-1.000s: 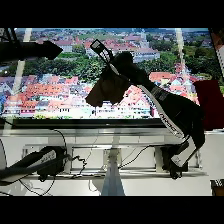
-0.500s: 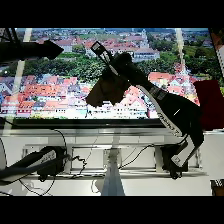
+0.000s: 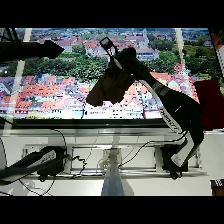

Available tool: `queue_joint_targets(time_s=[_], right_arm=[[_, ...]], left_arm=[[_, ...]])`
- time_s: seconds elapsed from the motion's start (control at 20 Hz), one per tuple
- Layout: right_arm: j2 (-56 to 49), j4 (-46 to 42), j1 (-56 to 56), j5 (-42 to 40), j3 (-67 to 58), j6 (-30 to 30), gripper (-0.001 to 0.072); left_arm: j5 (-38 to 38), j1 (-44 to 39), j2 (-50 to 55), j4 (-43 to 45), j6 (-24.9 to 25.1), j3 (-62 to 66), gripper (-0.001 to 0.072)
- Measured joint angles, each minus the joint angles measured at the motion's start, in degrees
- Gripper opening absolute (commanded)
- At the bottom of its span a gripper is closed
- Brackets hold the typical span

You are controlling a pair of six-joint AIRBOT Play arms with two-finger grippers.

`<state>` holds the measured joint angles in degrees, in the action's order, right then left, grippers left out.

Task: Fold the clothes and pants, and hang the long-sleeved shirts on hangers.

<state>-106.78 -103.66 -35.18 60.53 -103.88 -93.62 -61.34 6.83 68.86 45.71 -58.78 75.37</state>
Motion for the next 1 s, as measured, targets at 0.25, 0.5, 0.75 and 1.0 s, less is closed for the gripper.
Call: queue_joint_targets(time_s=[0.25,0.5,0.75,1.0], right_arm=[[6.0,1.2,0.4,1.4,-8.0,-0.3,0.0007],[17.9,0.5,5.2,6.4,-10.3,-0.4,0.0006],[27.5,0.9,14.7,15.3,-6.0,-0.5,0.0006],[35.8,3.5,23.0,16.7,10.9,-0.5,0.0006]], left_arm=[[-0.2,0.4,0.0,-1.5,0.3,0.0,0.0701],[-2.7,3.9,-1.3,-1.3,1.0,0.0,0.0701],[-7.4,5.5,-2.0,-1.0,3.4,-3.5,0.07],[-7.6,4.5,-2.1,-2.3,5.3,-17.4,0.0623]])
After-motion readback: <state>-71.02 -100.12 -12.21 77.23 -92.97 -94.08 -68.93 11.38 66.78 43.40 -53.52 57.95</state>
